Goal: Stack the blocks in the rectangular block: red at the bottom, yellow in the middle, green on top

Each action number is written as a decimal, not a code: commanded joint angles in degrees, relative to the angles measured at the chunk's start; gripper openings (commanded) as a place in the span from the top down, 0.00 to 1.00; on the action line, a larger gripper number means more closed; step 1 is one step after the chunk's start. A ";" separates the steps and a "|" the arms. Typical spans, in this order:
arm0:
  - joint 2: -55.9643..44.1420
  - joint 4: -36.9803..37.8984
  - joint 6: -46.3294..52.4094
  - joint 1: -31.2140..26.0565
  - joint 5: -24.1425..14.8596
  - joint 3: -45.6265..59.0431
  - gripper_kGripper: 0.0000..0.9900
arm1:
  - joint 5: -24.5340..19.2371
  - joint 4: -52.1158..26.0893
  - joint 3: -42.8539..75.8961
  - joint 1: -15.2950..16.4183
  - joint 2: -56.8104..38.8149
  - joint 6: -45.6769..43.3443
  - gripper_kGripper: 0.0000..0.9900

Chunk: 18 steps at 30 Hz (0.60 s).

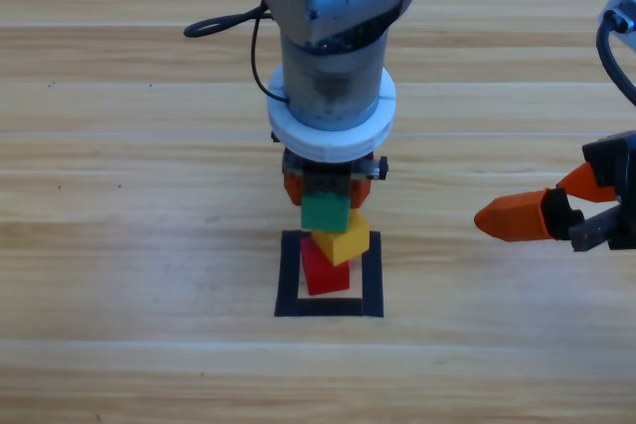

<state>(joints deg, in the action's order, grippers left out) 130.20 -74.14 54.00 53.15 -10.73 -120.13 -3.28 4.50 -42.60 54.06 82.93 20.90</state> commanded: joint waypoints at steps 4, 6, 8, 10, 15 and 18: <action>2.78 0.14 -0.39 1.08 -0.70 -0.89 0.82 | 0.47 -1.25 1.73 -1.42 -1.28 -0.60 0.00; 2.87 0.14 -0.30 1.08 -0.70 -0.98 0.82 | 0.47 -1.25 1.73 -1.42 -1.28 -0.60 0.00; 2.87 0.14 -0.30 1.08 -0.70 -1.16 0.82 | 0.47 -1.25 1.73 -1.42 -1.28 -0.60 0.00; 2.87 0.05 -0.30 1.08 -0.70 -1.24 0.82 | 0.47 -1.25 1.73 -1.42 -1.28 -0.60 0.00; 3.04 0.14 -0.13 1.08 -0.52 -1.60 0.82 | 0.47 -1.25 1.73 -1.42 -1.19 -0.60 0.00; 3.22 0.14 -0.13 1.08 -0.61 -1.68 0.82 | 0.47 -1.25 1.82 -1.42 -1.28 -0.60 0.00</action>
<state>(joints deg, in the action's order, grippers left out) 130.22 -74.14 54.01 53.15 -10.73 -121.55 -3.28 4.50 -42.60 54.06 82.93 20.90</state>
